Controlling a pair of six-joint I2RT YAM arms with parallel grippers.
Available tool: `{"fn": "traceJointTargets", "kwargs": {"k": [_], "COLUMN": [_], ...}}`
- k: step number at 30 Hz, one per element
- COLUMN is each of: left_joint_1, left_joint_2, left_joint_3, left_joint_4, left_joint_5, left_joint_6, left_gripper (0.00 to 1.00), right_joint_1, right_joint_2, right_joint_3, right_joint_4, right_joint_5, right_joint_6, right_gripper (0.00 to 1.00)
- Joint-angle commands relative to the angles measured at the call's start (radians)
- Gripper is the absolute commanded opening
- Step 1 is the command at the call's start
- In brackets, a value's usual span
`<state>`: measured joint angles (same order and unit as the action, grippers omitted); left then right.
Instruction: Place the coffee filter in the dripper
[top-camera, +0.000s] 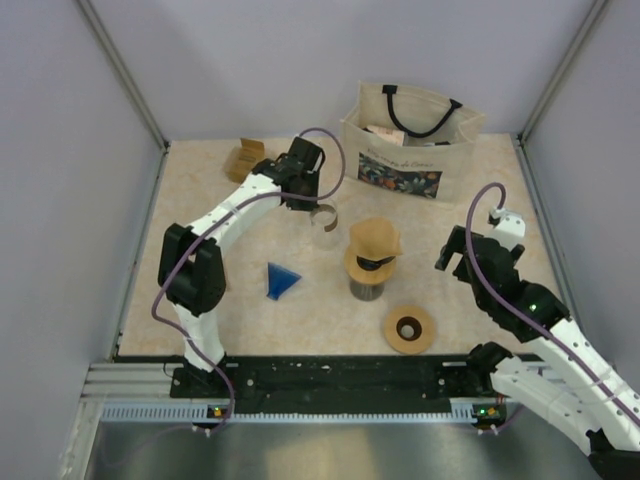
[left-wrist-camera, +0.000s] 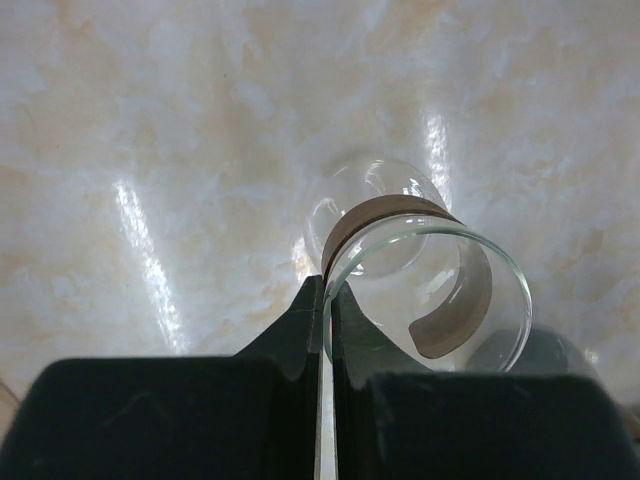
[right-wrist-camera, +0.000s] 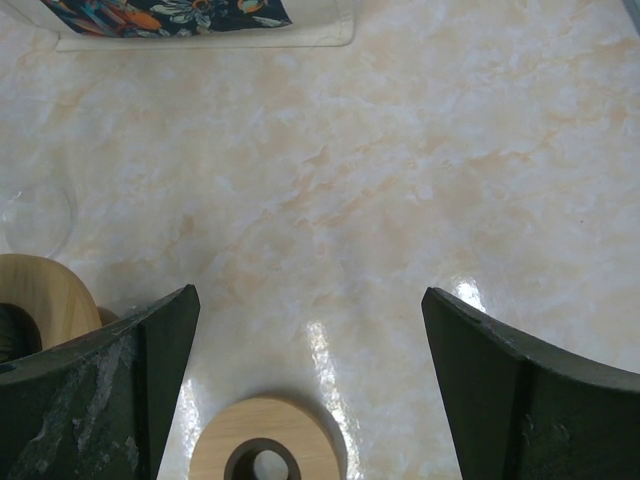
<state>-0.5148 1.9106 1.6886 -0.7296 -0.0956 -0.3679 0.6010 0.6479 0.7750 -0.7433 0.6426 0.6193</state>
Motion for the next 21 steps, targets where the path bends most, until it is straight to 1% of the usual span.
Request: {"fn": "traceJointTargets", "kwargs": {"k": [1, 3, 5, 9, 13, 18, 21], "left_joint_1": [-0.034, -0.050, -0.056, -0.071, -0.091, -0.119, -0.146], "left_joint_2": [-0.160, -0.200, -0.246, -0.335, -0.409, -0.456, -0.473], "left_joint_3": [-0.055, -0.095, -0.165, -0.263, -0.329, -0.385, -0.408], "left_joint_4": [-0.034, -0.044, -0.037, -0.019, 0.007, -0.020, -0.053], "left_joint_5": [-0.073, -0.052, 0.002, -0.003, 0.043, 0.036, -0.001], "left_joint_6": [-0.017, -0.032, -0.049, -0.071, -0.078, -0.085, -0.088], "left_gripper": [0.00, 0.00, 0.00, 0.00, 0.00, 0.00, 0.00], "right_joint_1": [-0.006, -0.007, -0.006, -0.006, -0.006, -0.006, -0.007], "right_joint_2": [-0.017, -0.017, -0.016, -0.019, -0.019, -0.024, -0.025], "right_joint_3": [-0.009, -0.011, -0.013, -0.023, -0.026, -0.033, -0.039], "right_joint_4": [0.032, 0.035, 0.039, 0.041, 0.047, 0.048, 0.047], "right_joint_5": [0.009, 0.008, 0.000, 0.000, -0.011, -0.023, -0.052], "right_joint_6": [-0.018, -0.023, -0.024, -0.032, -0.036, -0.044, -0.044], "right_gripper": [0.94, 0.94, 0.94, 0.94, 0.94, 0.94, 0.94]}}
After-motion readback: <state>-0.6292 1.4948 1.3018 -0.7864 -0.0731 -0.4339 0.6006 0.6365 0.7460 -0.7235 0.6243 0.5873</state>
